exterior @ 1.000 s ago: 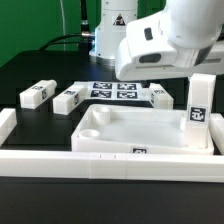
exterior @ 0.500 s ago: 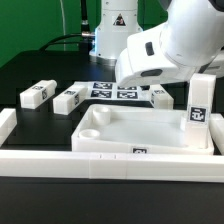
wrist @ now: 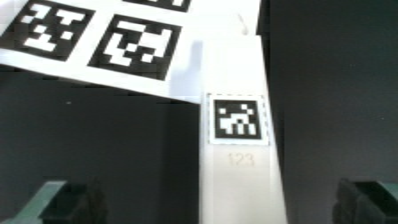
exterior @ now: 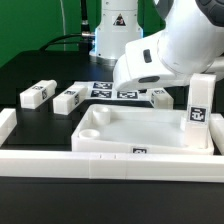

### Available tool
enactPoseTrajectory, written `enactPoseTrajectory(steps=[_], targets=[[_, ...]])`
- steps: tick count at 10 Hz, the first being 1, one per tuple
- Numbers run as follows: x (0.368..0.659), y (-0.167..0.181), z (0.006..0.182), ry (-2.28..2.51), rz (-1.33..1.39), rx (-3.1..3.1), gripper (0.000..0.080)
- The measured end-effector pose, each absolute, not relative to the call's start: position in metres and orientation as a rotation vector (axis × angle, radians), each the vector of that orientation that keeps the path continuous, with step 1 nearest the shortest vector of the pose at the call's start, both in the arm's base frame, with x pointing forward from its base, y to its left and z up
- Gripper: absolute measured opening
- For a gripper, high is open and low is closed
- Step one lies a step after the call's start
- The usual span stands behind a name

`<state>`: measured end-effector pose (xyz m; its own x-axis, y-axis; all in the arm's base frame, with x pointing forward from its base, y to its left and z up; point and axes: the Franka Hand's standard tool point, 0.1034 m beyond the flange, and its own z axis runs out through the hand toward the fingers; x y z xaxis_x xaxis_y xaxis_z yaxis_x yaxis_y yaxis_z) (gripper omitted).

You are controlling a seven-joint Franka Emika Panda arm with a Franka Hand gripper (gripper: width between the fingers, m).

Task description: Assemble desk

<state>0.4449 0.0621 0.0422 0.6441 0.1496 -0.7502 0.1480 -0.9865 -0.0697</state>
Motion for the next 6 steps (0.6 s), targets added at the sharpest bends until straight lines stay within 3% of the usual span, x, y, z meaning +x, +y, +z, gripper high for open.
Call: enactPoseTrajectory(steps=[3, 6], targets=[[0.4361, 0.0572, 0.0441, -0.237, 1.474, -2.762, 0.0648], [0.4361, 0.0572, 0.0441, -0.237, 1.474, -2.762, 0.0648]])
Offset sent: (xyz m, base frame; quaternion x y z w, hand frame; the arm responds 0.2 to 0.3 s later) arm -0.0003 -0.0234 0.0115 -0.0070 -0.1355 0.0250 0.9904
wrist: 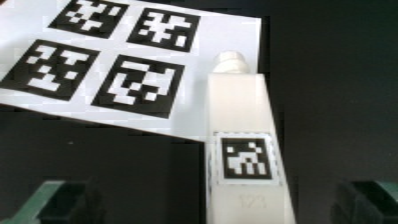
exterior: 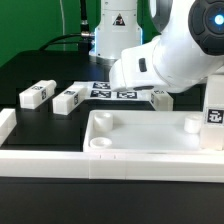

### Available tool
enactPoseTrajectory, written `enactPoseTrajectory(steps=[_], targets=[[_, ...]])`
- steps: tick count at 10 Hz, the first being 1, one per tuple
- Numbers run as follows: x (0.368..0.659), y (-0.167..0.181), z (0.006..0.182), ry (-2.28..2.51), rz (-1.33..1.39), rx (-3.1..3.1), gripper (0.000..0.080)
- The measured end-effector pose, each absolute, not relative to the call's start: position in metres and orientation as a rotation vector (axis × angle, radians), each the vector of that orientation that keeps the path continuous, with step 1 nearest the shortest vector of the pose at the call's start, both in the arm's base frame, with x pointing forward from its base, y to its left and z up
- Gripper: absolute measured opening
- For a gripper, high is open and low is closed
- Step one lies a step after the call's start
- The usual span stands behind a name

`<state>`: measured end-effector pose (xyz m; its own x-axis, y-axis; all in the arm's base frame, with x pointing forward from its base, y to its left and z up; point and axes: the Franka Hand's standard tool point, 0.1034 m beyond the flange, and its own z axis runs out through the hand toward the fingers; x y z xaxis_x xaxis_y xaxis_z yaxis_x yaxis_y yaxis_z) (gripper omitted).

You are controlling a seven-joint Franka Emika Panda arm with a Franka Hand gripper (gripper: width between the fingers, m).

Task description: Assemble desk

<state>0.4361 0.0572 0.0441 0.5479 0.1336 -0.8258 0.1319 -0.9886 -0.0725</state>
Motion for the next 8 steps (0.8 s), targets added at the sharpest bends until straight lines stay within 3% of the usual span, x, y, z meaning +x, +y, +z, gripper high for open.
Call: enactPoseTrajectory(steps=[8], targets=[[0.4322, 0.0543, 0.0448, -0.228, 1.509, -2.743, 0.0648]])
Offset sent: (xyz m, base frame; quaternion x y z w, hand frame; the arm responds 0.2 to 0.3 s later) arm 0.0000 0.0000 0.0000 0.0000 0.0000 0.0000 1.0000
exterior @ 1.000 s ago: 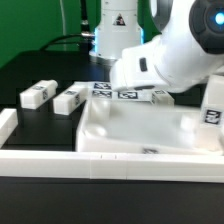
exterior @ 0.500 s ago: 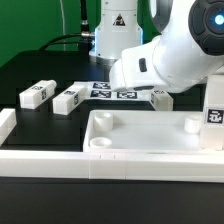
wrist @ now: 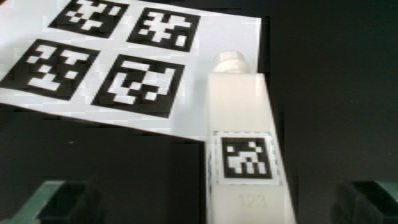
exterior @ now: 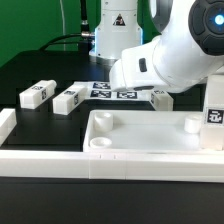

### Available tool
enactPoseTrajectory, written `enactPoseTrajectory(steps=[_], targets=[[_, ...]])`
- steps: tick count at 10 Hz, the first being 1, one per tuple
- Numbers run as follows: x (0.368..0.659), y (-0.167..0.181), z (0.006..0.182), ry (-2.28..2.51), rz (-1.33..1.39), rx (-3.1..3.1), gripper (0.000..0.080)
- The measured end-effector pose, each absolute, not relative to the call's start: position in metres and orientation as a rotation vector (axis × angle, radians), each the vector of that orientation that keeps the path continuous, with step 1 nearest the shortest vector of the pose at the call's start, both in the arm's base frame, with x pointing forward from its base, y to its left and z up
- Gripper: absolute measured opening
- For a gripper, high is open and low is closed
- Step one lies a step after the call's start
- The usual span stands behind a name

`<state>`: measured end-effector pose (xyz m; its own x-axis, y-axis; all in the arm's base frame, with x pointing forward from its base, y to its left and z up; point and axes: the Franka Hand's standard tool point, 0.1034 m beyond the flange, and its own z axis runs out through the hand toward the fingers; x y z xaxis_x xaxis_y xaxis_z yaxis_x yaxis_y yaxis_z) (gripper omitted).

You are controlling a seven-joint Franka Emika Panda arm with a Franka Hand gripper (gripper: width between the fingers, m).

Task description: Assemble desk

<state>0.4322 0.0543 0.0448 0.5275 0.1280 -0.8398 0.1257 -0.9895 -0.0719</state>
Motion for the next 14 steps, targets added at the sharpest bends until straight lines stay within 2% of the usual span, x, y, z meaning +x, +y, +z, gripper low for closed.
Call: enactPoseTrajectory(steps=[5, 7, 9, 12, 14], targets=[[0.432, 0.05, 0.044, -0.203, 1.504, -2.742, 0.0648], [0.433, 0.038, 0.045, 0.09, 1.484, -2.714, 0.0648], [0.43, 0.025, 0.043, 0.186, 1.473, -2.681, 0.0648], [0.431, 0.026, 0.041, 0.158, 1.45, -2.689, 0.0648], [0.434, 0.043, 0.041, 0.085, 1.433, -2.695, 0.0648]])
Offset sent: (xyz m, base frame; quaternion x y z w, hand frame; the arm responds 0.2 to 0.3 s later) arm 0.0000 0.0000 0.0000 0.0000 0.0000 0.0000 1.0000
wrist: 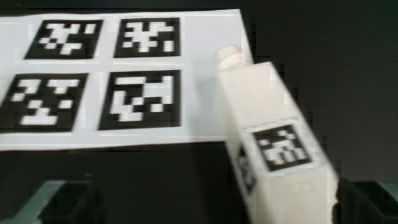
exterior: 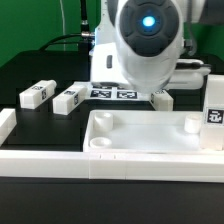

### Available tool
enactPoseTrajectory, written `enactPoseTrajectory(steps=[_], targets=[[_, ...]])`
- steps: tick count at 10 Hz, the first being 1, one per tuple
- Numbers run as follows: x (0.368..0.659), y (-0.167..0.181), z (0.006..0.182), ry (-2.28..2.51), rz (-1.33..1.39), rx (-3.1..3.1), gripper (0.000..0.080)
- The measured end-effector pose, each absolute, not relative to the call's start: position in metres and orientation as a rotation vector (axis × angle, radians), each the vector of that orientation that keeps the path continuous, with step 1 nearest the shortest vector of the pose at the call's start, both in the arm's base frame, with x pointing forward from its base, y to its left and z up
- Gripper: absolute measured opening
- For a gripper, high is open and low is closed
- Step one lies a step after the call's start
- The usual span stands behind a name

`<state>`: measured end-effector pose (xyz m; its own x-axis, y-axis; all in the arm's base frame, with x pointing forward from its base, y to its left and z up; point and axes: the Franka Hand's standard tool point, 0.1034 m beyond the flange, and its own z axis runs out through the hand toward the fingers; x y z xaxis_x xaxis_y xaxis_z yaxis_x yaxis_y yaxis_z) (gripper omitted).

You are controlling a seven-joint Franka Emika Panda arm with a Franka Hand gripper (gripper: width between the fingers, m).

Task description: Assemble desk

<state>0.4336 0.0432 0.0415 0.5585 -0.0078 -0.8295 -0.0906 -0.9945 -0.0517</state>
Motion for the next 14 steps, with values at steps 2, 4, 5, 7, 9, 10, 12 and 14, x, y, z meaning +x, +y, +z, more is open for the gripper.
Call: enactPoseTrajectory(steps=[2, 4, 5, 7, 9, 10, 12, 14], targets=[[0.435, 0.041, 0.042, 0.084, 1.433, -2.689, 0.0648], [0.432, 0.04, 0.039, 0.088, 1.458, -2.676, 0.0648], [0.426, 0.04, 0.039, 0.102, 1.52, -2.646, 0.0648], [0.433, 0.042, 0.034, 0.102, 1.549, -2.639, 0.0648], [0.434, 0.048, 0.034, 0.1, 1.541, -2.646, 0.0648], [0.435, 0.051, 0.033, 0.092, 1.533, -2.65, 0.0648], [0.434, 0.054, 0.024, 0.102, 1.528, -2.661, 0.0648], [0.433, 0.058, 0.018, 0.108, 1.531, -2.668, 0.0648]])
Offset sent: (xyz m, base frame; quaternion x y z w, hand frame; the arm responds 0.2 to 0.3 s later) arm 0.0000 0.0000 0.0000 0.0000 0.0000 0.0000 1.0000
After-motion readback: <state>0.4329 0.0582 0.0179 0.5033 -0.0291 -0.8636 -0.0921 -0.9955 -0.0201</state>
